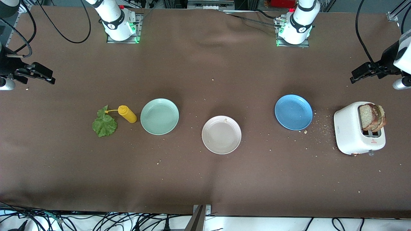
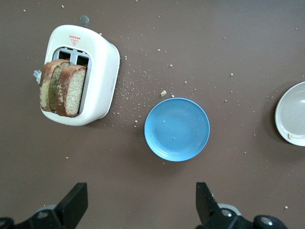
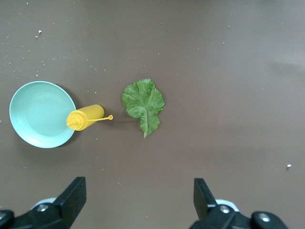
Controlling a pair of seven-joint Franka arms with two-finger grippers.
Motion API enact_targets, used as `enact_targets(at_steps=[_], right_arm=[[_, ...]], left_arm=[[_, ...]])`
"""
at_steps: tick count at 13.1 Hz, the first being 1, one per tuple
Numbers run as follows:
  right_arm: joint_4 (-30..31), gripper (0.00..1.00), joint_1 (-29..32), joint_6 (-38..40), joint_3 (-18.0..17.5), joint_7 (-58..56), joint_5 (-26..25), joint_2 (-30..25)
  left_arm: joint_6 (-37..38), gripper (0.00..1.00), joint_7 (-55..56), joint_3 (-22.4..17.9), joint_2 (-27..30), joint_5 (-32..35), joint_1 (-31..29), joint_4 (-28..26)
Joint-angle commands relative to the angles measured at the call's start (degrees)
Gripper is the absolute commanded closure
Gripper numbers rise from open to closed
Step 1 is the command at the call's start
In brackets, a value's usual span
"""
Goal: Make sandwich in beige plate with both arms
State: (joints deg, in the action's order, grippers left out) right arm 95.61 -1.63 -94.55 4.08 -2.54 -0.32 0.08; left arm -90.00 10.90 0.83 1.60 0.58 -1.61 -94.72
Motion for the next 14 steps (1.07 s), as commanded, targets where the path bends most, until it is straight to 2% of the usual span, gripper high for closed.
enact_targets(at_steps=[1, 14], right_arm=[[0.01, 0.0, -0.31, 0.6, 0.23, 0.52, 0.76, -0.52], [0.01, 0.0, 0.13, 0.6, 0.93, -0.36, 0.67, -0.26]], left_arm=[[1.4, 0.0, -1.23, -0.21, -0.99, -1.81, 0.02, 1.99], [1.4, 0.0, -1.23, -0.21, -1.08, -1.9, 0.11, 1.99]])
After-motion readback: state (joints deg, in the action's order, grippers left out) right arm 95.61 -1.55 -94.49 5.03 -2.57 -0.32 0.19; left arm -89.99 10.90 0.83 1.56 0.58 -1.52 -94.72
